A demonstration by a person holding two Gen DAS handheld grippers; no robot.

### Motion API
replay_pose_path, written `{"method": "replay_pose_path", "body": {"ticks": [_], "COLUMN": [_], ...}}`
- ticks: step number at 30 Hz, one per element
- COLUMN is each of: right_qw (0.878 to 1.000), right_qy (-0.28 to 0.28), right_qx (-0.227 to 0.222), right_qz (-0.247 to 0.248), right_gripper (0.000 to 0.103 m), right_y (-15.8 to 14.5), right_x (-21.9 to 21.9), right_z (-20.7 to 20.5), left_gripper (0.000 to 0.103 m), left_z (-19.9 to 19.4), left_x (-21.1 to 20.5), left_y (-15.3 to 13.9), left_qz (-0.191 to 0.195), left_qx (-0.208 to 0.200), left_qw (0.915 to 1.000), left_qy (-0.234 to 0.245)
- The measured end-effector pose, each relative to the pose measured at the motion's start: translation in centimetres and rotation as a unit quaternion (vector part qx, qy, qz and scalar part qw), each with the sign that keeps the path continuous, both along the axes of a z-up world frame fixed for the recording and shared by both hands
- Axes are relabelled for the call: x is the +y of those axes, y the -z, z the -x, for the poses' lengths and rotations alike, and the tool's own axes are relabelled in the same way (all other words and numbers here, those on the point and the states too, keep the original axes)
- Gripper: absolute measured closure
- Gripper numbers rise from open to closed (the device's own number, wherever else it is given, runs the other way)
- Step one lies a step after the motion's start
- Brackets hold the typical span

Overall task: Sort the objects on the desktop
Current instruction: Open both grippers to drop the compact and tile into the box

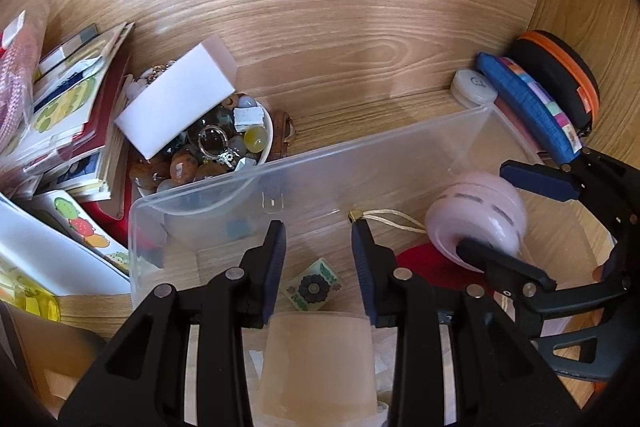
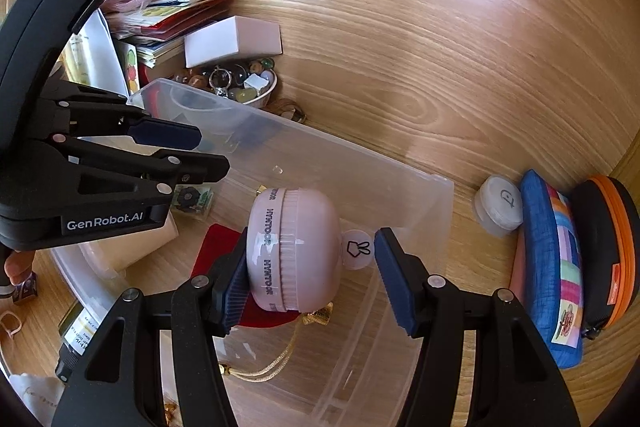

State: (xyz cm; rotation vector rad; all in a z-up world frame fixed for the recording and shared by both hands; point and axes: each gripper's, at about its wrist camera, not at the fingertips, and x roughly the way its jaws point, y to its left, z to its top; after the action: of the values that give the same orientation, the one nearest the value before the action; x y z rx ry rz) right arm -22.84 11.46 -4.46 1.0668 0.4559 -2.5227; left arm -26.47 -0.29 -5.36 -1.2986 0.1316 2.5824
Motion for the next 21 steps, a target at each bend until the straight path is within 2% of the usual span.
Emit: {"method": "replay_pose_path", "body": {"ticks": [3, 6, 8, 13, 21], "right_qw": [1.000, 1.000, 1.000, 1.000, 0.999], "right_qy": [-0.005, -0.005, -0.006, -0.009, -0.008], "right_qx": [0.004, 0.010, 0.012, 0.017, 0.033], "right_qz": [0.008, 0.008, 0.008, 0.008, 0.006], "right_gripper": [0.047, 0.041, 0.040, 0.040, 0.036], "right_y": [-0.4, -0.7, -0.9, -1.4, -2.8], "right_x": [0.1, 0.1, 0.0, 0.1, 0.0], "right_z": [-0.3, -0.5, -0.6, -0.9, -2.1], "left_gripper": [0.067, 0.065, 0.058, 0.054, 0.041], "left_z": [-0.3, -0.7, -1.1, -2.1, -4.3], "left_x": [-0.7, -1.2, -1.4, -1.3, -1.6], "left_y": [-0.5, -1.2, -1.6, -2.6, -4.3], "left_qz": [-0.008, -0.009, -0.006, 0.001, 0.009], "left_qx": [0.003, 0.007, 0.014, 0.026, 0.048], "left_qw": [0.9999, 0.9999, 0.9998, 0.9996, 0.9987], "left_qy": [-0.008, -0.011, -0.014, -0.011, -0.018]}}
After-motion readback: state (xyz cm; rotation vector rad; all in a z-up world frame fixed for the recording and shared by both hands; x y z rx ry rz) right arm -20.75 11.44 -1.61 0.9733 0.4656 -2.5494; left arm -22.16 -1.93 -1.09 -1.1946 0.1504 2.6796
